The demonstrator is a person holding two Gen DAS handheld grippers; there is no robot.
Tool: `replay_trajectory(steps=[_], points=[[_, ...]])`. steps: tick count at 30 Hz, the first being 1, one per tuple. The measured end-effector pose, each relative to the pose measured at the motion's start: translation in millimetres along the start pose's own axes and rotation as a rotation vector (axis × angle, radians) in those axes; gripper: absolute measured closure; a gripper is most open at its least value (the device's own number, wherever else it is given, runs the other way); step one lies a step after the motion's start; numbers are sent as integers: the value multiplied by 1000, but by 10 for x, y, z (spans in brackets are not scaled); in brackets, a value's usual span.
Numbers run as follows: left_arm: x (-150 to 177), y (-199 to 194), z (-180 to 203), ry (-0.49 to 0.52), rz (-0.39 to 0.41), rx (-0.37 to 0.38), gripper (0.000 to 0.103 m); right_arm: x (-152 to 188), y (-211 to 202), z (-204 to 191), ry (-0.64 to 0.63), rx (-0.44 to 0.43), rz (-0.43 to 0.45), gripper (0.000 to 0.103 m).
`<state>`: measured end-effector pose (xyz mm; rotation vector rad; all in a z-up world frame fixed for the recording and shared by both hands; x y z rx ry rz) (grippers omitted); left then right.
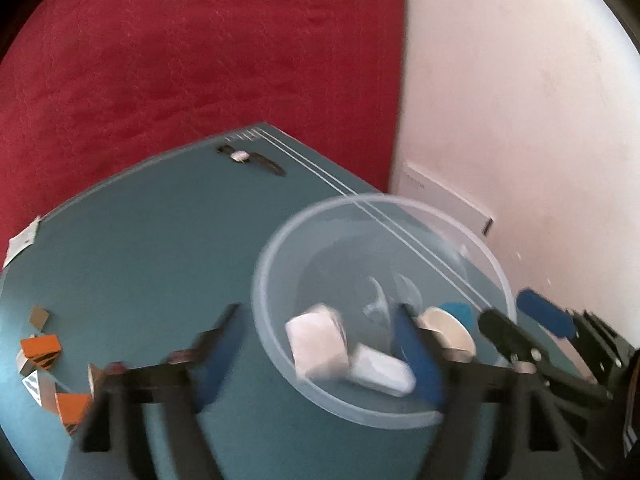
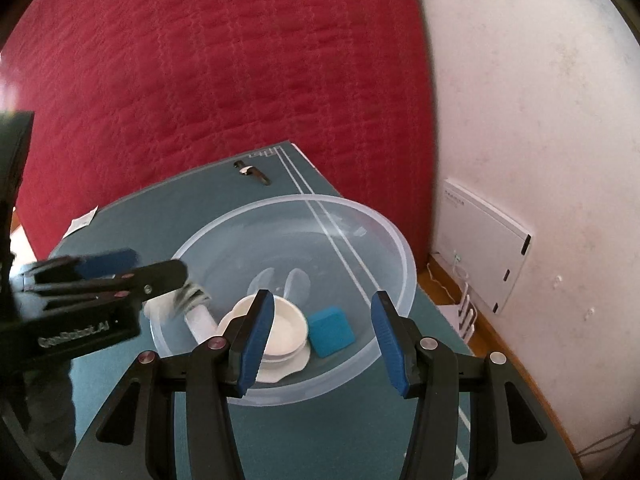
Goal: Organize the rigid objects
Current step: 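Carry the pale wooden block into the clear bowl and open the left gripper, then move the left gripper to the black-and-white striped wedge and grasp it while the right withdraws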
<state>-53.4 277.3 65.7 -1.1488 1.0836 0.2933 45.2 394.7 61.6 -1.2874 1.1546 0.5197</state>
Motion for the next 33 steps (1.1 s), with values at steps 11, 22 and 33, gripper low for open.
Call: replay_trajectory(steps=[11, 22, 33], points=[[86, -74, -227, -31, 8, -90, 17, 62, -36, -153, -54, -7, 14, 51], [251, -175, -405, -40, 12, -175, 10, 119, -49, -254, -95, 5, 26, 51], [427, -371, -851, -113, 3, -257, 8, 154, -125, -380, -134, 14, 48, 51]])
Point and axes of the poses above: each gripper's, at about its wrist camera, not at the fingertips, and y roughly the way its jaws point, z to its right, x to its underside, the point moved 1 cm from there along y, roughly the way its jaws point, and after that the axes turned 5 degrees about z, right-handed, at the moved point
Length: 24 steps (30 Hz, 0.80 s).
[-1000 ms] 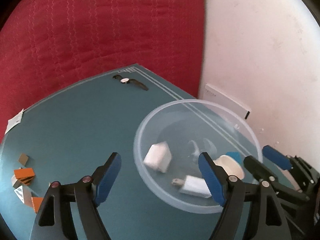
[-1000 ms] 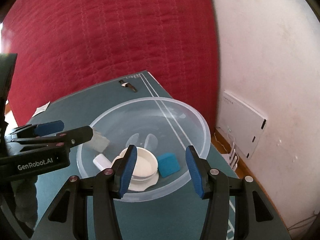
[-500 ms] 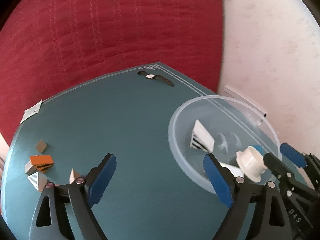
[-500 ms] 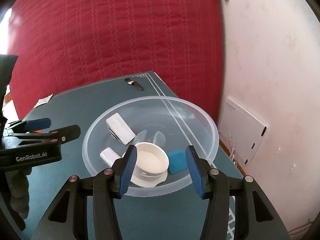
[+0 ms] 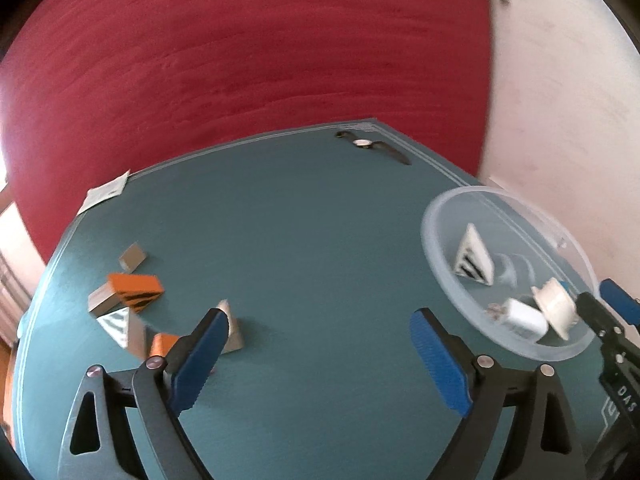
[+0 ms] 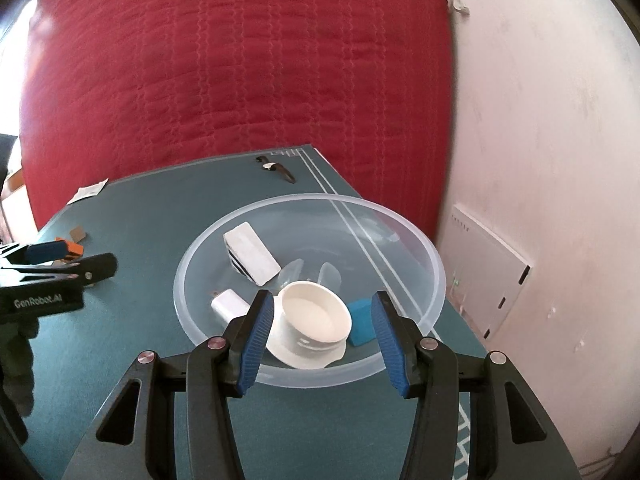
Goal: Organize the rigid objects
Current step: 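Move the left gripper to the black-and-white striped wedge and grasp it while the right withdraws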
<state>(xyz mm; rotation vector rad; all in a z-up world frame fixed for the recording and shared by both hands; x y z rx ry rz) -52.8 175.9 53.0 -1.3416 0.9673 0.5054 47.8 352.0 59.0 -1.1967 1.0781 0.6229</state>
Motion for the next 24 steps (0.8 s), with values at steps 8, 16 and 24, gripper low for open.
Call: replay_trajectory(steps=[8, 16, 24], points=[[73, -34, -457, -61, 0, -107, 7, 35, -23, -65, -12, -3, 1, 51], [161, -47, -977, -130, -10, -199, 7, 62, -85, -143, -40, 2, 22, 51], [267, 54, -1420, -175, -53, -252, 7, 82, -162, -293, -75, -15, 38, 50]])
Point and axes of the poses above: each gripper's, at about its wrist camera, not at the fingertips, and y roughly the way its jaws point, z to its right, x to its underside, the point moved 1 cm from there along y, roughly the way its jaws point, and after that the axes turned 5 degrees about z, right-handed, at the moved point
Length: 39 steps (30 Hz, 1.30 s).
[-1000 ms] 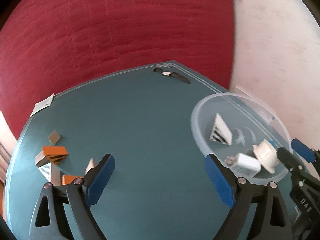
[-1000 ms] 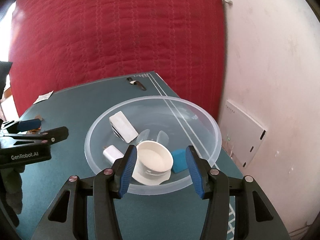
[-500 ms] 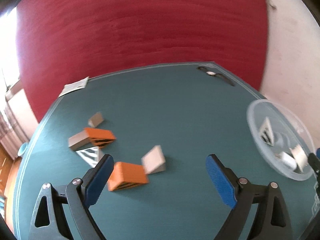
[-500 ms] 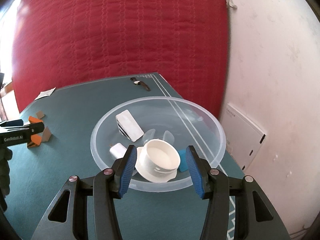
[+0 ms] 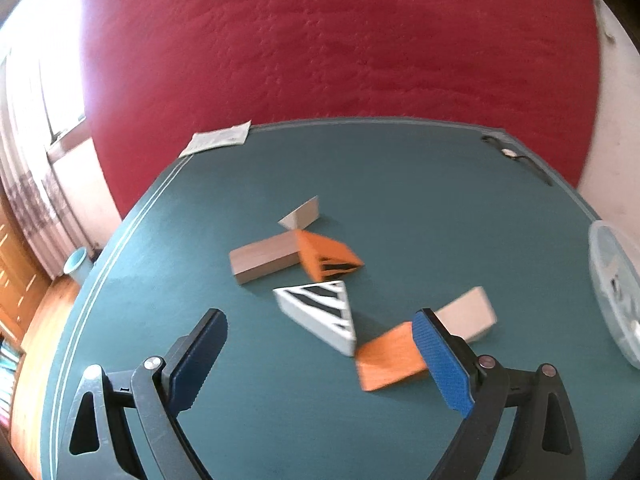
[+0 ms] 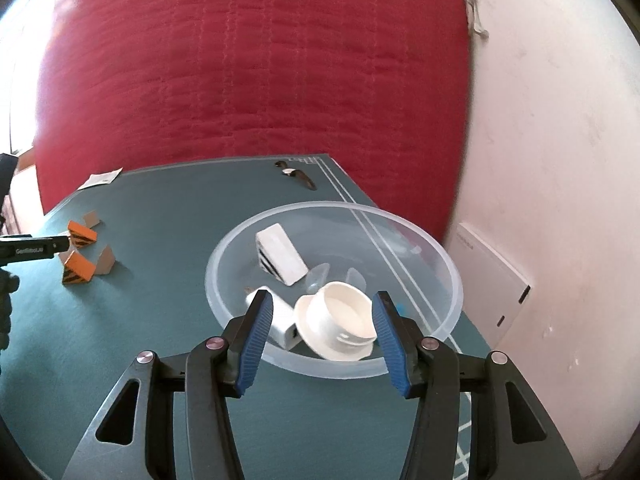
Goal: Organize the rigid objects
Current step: 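Move the left gripper to the black-and-white striped wedge and grasp it while the right withdraws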
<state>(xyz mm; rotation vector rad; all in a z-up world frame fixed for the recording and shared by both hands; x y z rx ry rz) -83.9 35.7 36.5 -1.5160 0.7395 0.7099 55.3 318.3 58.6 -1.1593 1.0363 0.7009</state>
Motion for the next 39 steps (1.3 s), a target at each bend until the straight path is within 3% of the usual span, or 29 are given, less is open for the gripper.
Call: replay_trajectory(steps=[5, 13, 22, 26, 39], points=[[7, 161, -143, -15, -46, 3, 7, 0, -55, -128, -24, -25, 8, 50], [-14, 278, -133, 36, -41, -3, 8, 17, -91, -283, -49, -75, -4, 50], [-40, 471, -181, 42, -96, 77, 39, 65, -70, -414, -65, -109, -38, 50], [-30, 442, -162, 48, -88, 104, 58, 87, -63, -471, -72, -118, -50, 50], [76, 289, -203, 45, -74, 129, 58, 112, -67, -625, -79, -193, -101, 50]])
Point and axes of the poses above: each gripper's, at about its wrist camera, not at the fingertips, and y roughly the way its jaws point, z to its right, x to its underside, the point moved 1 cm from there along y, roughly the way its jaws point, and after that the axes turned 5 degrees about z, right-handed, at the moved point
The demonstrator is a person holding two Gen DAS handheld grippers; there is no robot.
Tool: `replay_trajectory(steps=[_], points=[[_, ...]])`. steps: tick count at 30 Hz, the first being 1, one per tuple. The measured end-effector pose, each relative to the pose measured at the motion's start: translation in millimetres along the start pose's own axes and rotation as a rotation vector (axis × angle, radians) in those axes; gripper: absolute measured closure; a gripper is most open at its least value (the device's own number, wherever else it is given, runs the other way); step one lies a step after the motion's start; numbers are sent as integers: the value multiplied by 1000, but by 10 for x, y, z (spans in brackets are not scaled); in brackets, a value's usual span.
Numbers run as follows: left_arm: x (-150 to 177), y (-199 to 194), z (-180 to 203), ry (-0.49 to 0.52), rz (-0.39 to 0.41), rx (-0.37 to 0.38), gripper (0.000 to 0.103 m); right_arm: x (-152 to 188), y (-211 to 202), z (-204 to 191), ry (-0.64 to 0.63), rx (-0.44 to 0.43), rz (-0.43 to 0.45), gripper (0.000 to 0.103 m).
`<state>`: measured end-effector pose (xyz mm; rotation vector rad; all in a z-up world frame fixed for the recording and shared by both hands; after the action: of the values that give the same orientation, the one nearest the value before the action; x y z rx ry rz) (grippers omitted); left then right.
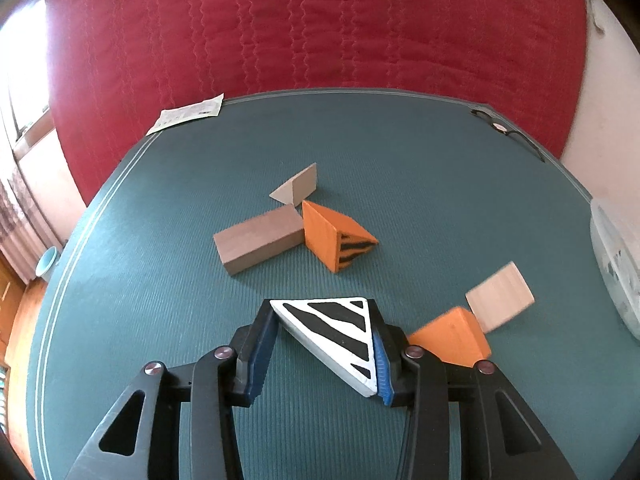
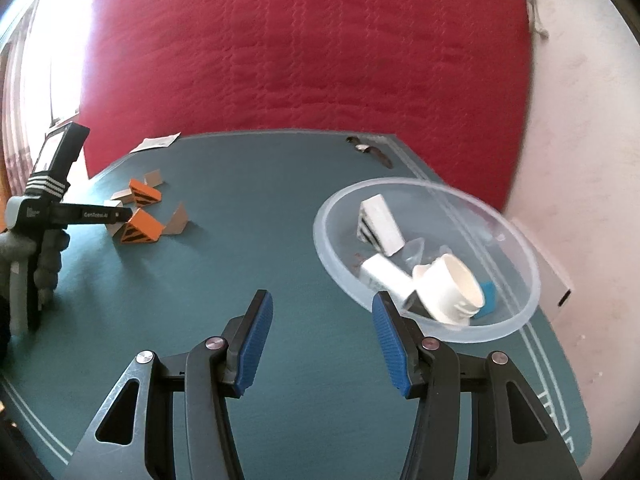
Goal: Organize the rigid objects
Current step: 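Move the left gripper to the black-and-white striped wedge and grasp it while the right withdraws, then lift the striped wedge with the left gripper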
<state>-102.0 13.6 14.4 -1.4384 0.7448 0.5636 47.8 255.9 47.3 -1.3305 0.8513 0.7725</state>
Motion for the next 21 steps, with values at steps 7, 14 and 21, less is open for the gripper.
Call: replay_trajectory(steps=[7, 14, 21], points=[[93, -118, 8, 18, 11, 10, 58, -111, 167, -138, 61, -128, -93, 50], [136, -251, -30, 21, 32, 32, 58, -269, 462, -474, 41, -220, -172, 50], [198, -333, -73, 25, 41, 51, 58, -375, 865, -760, 13, -244, -219, 50]])
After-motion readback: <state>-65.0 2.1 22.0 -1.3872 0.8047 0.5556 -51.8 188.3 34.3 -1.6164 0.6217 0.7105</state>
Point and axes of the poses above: each gripper's, at about its wrist camera, not at the fingertips, and y roughly the way its jaws point, z to its right, x to its underside, the point moved 1 cm from there along y, roughly the way its jaws point, and after that the axes turned 5 degrees about z, right-handed, at the moved point
